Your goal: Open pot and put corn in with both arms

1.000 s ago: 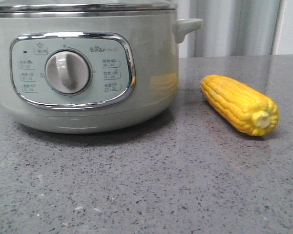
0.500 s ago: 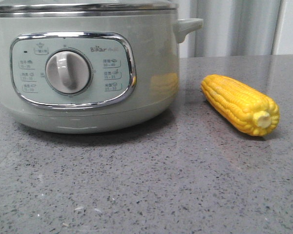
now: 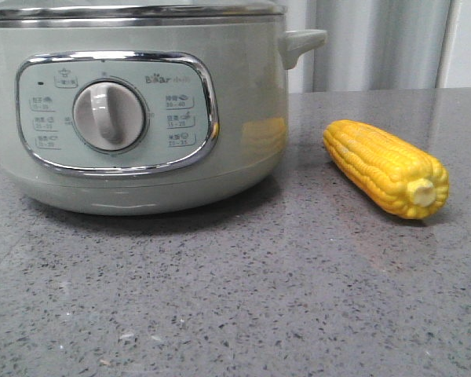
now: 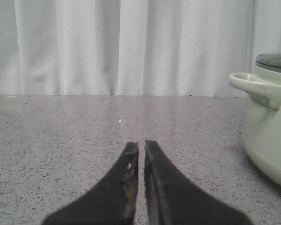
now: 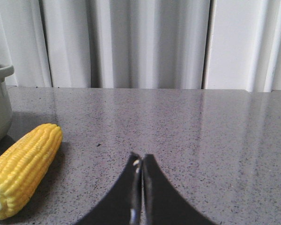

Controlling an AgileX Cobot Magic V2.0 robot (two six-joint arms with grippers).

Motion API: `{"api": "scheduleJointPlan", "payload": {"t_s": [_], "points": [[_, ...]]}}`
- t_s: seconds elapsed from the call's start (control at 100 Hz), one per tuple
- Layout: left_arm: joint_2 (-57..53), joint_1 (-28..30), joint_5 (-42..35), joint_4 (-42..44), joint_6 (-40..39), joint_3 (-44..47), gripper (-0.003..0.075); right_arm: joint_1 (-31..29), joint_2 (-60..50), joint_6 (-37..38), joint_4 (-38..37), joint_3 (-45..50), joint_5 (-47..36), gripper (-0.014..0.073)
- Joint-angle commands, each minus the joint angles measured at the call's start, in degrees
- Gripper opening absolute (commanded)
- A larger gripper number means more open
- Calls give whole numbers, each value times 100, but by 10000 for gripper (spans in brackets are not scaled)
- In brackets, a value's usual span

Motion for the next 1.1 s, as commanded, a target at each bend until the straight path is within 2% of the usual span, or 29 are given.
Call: {"api": "scheduleJointPlan", "payload": {"t_s": [0.0, 0.04, 0.13, 0.21, 0.36, 0.56, 0.76, 0.81, 0.86, 0.98, 1.03, 1.09], "points": [[-192, -1, -473, -108, -39, -255, -20, -12, -130, -22, 88, -181, -274, -74], [-179, -1, -379, -108, -39, -437, -20, -1, -116, -22, 91, -339, 1, -74], [-20, -1, -4, -108, -39, -924, -20, 13, 88, -22, 113, -910, 1159, -74], [207, -1, 327, -108, -39, -1266, -20, 21, 378, -22, 157, -1229, 1554, -74], [850, -1, 384, -108, -9, -1682, -20, 21, 1279, -22, 208, -1710, 1837, -74], [1542, -1, -156, -108, -9, -1806, -20, 21, 2275, -22, 1127, -2161, 2106, -74], [1879, -22, -586, -108, -9, -1819, -14, 21, 2714, -22, 1129, -2149, 2118, -74], [1937, -49, -625, -6, -9, -1856, 20, 21, 2754, -22, 1129, -2149, 2093, -74], [1987, -98, -696, 30, -9, -1891, 90, 21, 2779, -22, 1129, -2149, 2079, -74], [2170, -298, -1150, 30, -9, -1906, 323, 21, 2779, -22, 1129, -2149, 2079, -74], [2276, -381, -1271, 30, -9, -1906, 372, 21, 2779, -22, 1129, -2149, 2079, -74], [2442, -503, -1427, 30, -9, -1916, 381, 21, 2779, -22, 1129, -2149, 2079, -74]]}}
